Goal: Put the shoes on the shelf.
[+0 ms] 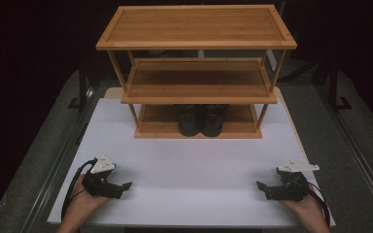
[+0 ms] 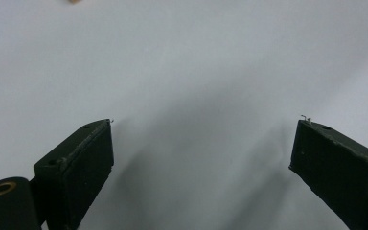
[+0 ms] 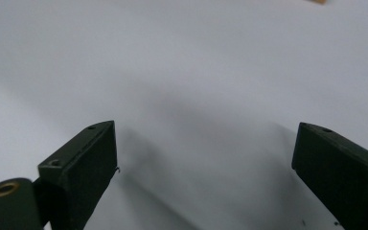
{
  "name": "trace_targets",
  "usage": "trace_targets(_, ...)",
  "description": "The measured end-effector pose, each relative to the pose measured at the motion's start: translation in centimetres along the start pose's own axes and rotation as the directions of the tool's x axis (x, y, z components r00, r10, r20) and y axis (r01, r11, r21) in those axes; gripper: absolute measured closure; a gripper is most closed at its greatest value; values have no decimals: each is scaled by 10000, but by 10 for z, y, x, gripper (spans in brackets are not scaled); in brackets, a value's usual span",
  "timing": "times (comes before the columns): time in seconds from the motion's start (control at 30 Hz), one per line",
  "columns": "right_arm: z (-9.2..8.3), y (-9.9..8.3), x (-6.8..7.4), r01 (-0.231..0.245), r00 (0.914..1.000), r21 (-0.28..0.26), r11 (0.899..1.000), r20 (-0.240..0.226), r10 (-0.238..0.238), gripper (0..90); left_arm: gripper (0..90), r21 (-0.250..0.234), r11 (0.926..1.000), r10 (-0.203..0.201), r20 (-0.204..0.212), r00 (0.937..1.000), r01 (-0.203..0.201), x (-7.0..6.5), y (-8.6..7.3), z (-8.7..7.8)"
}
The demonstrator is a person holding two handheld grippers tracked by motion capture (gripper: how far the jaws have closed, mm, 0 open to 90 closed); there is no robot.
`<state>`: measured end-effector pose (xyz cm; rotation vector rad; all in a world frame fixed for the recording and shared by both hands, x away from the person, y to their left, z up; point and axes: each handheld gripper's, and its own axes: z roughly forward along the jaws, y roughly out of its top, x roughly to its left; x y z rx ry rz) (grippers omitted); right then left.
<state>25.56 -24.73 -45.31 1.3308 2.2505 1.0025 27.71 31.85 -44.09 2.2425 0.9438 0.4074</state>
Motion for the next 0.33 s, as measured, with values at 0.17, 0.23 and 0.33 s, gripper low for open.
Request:
trace_targets(0.17,-2,-5,0,4,9999,191,9998,161,-7,80,54,-87,9999,-114,137,9998,115,0,-13,-2)
trace_targets(0.23,-1,-5,0,66,9998,210,9998,170,-70,80,54,-132,9999,-62,130,9999,64,0,-14,-2)
trace_targets(0.33,0,-5,1,144,9996,242,9996,258,-150,80,46,-206,9998,-41,116,9999,43,0,-14,-2)
